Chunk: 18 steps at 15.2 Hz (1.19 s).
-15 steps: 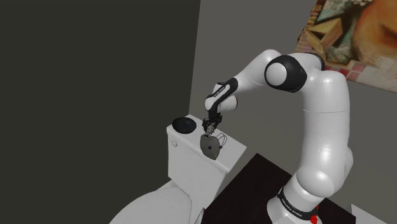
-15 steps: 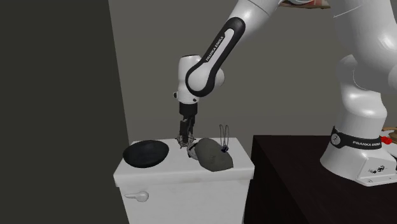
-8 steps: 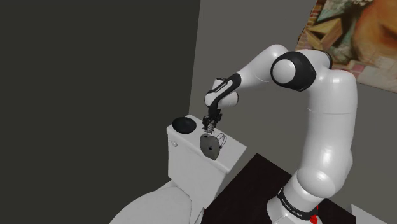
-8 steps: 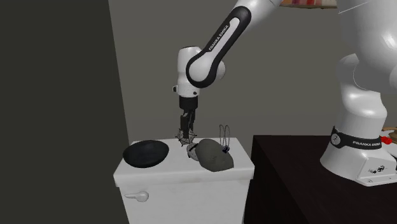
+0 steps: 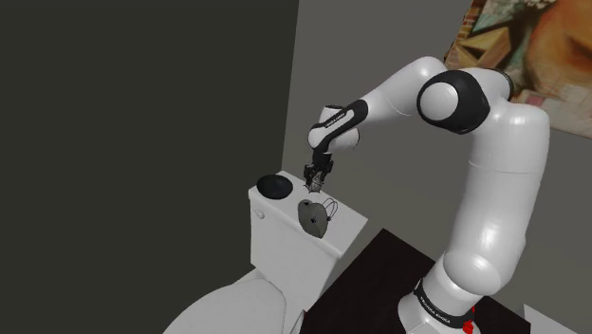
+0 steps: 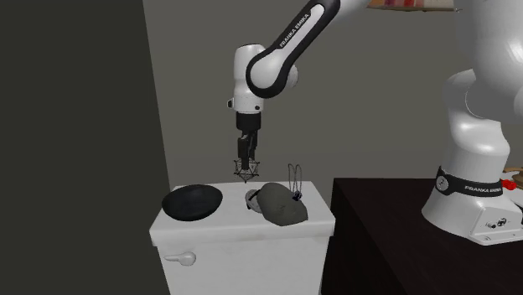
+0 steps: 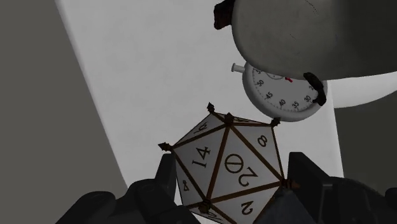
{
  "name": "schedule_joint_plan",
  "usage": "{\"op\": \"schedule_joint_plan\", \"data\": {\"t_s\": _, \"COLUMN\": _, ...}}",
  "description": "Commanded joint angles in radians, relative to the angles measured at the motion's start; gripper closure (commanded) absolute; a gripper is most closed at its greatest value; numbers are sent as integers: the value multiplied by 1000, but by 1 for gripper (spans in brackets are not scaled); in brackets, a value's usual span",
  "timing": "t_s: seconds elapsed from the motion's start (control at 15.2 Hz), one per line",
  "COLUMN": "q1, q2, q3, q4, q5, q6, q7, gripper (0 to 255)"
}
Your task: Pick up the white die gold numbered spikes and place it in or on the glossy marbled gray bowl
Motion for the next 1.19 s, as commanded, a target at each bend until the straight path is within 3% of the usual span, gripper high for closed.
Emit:
{"op": "schedule_joint_plan", "data": {"t_s": 0.0, "q1": 2, "q2": -18, "q3": -2, "q4": 5, "q5": -6, "q6": -23, "q7": 6, "gripper": 255}}
{"op": "schedule_joint_plan", "data": {"t_s": 0.4, "q1": 7, "q2": -71, "q3": -9, "q4": 19, "q5": -23, "q6": -88, "q7": 19, "gripper": 255}}
{"op": "schedule_joint_plan", "data": {"t_s": 1.12, "q1": 114, "q2": 191, "q3": 50, "q4": 418, "q5": -28, "q6": -219, "q7": 207, "gripper": 255}}
